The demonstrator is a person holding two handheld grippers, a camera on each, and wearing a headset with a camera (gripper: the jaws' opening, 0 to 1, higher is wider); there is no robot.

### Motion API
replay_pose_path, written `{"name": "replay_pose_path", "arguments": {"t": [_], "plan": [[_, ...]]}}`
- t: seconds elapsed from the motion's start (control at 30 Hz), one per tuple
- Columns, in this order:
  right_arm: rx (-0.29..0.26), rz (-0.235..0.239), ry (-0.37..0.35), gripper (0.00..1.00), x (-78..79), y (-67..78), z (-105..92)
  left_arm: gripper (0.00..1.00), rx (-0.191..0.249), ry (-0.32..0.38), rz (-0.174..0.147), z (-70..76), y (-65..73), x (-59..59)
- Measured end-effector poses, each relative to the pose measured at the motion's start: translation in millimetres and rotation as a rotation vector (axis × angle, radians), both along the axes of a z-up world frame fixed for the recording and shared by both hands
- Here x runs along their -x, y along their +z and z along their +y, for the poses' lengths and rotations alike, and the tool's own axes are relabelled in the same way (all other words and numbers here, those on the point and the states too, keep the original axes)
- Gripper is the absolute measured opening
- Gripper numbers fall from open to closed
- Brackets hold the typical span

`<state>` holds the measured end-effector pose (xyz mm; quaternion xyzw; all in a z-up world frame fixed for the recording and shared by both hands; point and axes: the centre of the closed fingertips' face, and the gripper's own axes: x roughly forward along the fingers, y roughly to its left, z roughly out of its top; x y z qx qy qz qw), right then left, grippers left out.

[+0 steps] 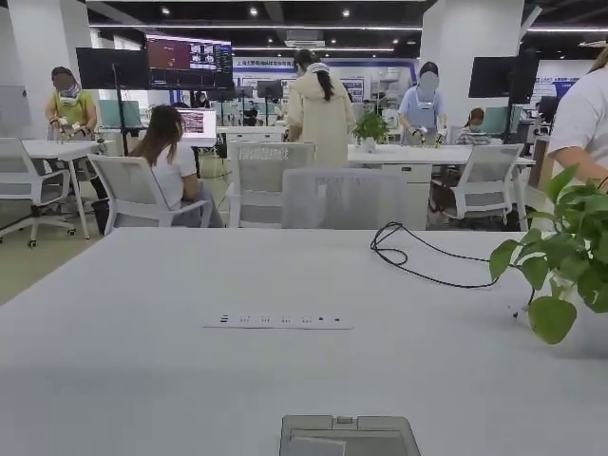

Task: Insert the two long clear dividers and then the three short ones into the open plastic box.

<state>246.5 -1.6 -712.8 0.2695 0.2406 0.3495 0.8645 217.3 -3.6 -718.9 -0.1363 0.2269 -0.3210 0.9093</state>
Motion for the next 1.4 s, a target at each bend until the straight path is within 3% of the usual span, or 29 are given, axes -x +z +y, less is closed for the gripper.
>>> {"name": "replay_pose_path", "arguments": {"t": [0.13, 0.27, 0.33, 0.4, 0.5, 0.57, 0.6, 0.67, 0.77, 0.9, 0.93, 1.0, 1.13, 1.27, 1.4], "plan": [[0.01, 0.015, 0.006, 0.07, 1.2, -3.8, 0.0, 0.31, 0.009, 0.0, 0.029, -0.8, -4.6, 0.3], [0.009, 0.032, 0.003, 0.06, 0.0, -6.6, -1.5, 0.32, -0.01, -0.017, 0.017, -1.9, -6.7, 1.2], [0.017, 0.036, -0.005, 0.06, -2.3, -7.0, -4.0, 0.37, -0.02, -0.034, 0.005, -3.8, -6.2, 1.7], [0.023, 0.048, -0.019, 0.06, -6.2, -7.1, -8.3, 0.43, -0.05, -0.058, -0.024, -5.4, -5.5, 2.7], [0.035, 0.115, -0.042, 0.06, -10.6, -11.8, -16.5, 0.52, -0.139, -0.094, -0.083, -5.4, -6.4, 3.2], [0.045, 0.165, -0.04, 0.06, -10.7, -16.4, -19.6, 0.58, -0.174, -0.107, -0.105, -5.4, -7.7, 3.2], [0.05, 0.165, -0.051, 0.06, -14.2, -16.9, -22.2, 0.61, -0.191, -0.121, -0.125, -6.7, -7.6, 3.4], [0.067, 0.192, -0.054, 0.06, -15.1, -20.2, -25.7, 0.65, -0.222, -0.126, -0.136, -6.2, -9.6, 2.9], [0.103, 0.245, -0.061, 0.06, -17.2, -25.8, -31.6, 0.72, -0.216, -0.13, -0.143, -6.7, -9.9, 1.6], [0.155, 0.307, -0.072, 0.06, -21.4, -34.7, -38.7, 0.78, -0.244, -0.156, -0.172, -7.5, -12.1, -0.7], [0.175, 0.353, -0.066, 0.06, -18.8, -39.4, -40.5, 0.79, -0.253, -0.155, -0.171, -7.0, -13.7, -2.1], [0.188, 0.379, -0.07, 0.06, -20.5, -42.3, -41.8, 0.85, -0.26, -0.166, -0.17, -6.9, -15.5, -3.0], [0.219, 0.458, -0.062, 0.06, -20.0, -49.7, -43.2, 0.89, -0.245, -0.186, -0.18, -7.1, -14.7, -4.6], [0.258, 0.506, -0.061, 0.06, -23.6, -55.2, -45.1, 0.96, -0.221, -0.201, -0.183, -9.2, -13.8, -6.6], [0.299, 0.542, -0.048, 0.06, -27.4, -60.2, -44.9, 1.0, -0.229, -0.221, -0.189, -11.4, -15.4, -8.8]]}}
